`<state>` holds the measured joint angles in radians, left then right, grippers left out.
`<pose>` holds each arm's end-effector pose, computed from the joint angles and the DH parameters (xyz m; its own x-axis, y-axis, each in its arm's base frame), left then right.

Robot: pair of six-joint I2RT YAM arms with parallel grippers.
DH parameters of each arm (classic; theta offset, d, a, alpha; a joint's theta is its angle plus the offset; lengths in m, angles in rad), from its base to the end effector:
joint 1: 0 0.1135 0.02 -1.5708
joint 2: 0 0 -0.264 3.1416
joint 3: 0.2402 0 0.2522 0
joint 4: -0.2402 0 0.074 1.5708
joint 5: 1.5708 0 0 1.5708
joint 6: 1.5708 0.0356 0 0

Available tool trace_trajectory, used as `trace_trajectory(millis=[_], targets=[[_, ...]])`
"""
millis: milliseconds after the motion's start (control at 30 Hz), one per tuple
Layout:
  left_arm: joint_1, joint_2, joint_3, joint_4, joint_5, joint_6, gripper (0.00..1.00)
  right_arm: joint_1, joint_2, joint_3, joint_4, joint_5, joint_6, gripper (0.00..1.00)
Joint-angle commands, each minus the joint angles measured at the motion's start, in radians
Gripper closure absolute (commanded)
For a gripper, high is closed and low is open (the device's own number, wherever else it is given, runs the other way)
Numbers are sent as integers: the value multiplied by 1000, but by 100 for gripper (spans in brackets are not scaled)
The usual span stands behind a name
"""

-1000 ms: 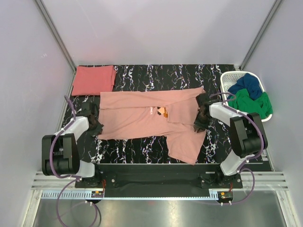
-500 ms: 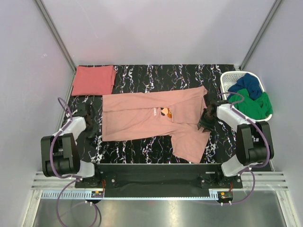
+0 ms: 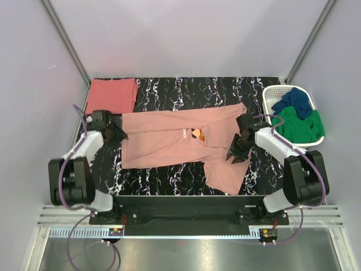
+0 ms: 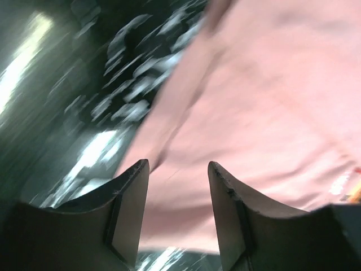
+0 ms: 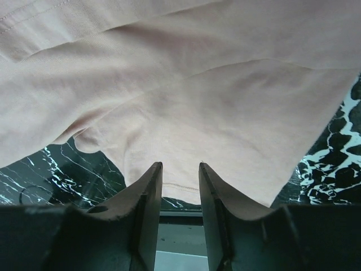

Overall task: Fold and stack the t-shirts
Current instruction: Fold the tshirt

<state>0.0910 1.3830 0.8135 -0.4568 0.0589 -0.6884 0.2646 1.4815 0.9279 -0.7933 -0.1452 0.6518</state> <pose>0.2652 0.0221 0.1976 -0.6195 -0.6934 -0.3680 -0.5878 0.7205 -0.3680 0.2502 0.0731 0.1922 -0.9240 0.3715 -0.0909 0.3405 0.9073 0.2468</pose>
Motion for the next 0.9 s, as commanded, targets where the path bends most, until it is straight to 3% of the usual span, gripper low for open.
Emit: trace_trajectory(millis=[0,167,400,567,667,867], targets=[[-5,137,180,125,145,69,49,18,17,20,51,-34,-12,61],[-7,336,311,54,78,82,49,18,2,-27,6,56,34,61],[-7,442,377,-98,-112,41,48,19,14,-124,-87,48,186,58],[-7,364,443,-140,-169,43,44,18,-49,-153,-130,110,301,56],[-10,280,460,-169,-128,56,42,16,-79,-156,-165,136,362,53],[-50,105,348,-131,-27,63,38,18,-168,-213,-241,165,518,52]])
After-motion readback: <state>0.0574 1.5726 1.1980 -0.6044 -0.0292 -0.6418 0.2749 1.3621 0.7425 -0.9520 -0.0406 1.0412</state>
